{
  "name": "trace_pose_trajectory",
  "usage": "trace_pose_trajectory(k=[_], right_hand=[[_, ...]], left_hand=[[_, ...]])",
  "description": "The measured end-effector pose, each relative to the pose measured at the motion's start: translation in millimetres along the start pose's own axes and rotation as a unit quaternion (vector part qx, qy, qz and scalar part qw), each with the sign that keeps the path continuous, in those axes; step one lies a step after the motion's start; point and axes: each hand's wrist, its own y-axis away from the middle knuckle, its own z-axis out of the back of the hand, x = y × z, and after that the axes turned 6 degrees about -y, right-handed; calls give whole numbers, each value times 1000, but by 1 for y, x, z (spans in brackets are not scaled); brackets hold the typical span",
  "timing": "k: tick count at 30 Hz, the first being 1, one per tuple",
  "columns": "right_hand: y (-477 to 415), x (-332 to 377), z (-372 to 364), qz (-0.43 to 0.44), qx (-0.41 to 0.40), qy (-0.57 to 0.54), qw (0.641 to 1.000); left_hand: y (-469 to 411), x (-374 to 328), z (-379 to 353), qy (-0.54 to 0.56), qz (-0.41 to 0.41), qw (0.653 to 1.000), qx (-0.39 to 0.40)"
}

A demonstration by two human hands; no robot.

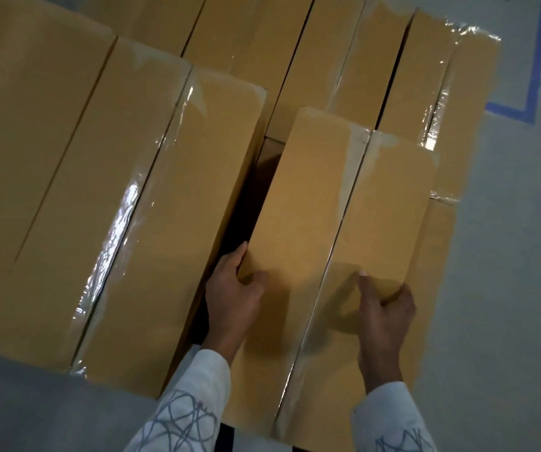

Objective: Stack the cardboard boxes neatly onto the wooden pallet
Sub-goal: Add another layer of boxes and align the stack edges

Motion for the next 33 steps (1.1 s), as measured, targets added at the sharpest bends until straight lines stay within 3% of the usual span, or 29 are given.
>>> trace_pose_trajectory(k=[6, 13, 18, 24, 28, 33], right_hand=[[13, 10, -3, 26, 34, -17, 999], [17, 10, -18, 22, 63, -36, 997], [14, 5, -26, 32, 64, -36, 997], [12, -7, -29, 53, 90, -41, 994], [14, -15, -23, 64, 105, -38, 992], [19, -16, -18, 63, 126, -39, 989]], left_hand=[[-3, -12, 14, -22, -9, 999, -32], [-13, -10, 27, -174, -68, 978, -96], [-15, 2, 26, -206, -92, 967, -119], [-11, 25, 34, -306, -171, 927, -130], [6, 52, 41, -333, -171, 915, -154], [21, 88, 41, -357, -182, 908, -124]])
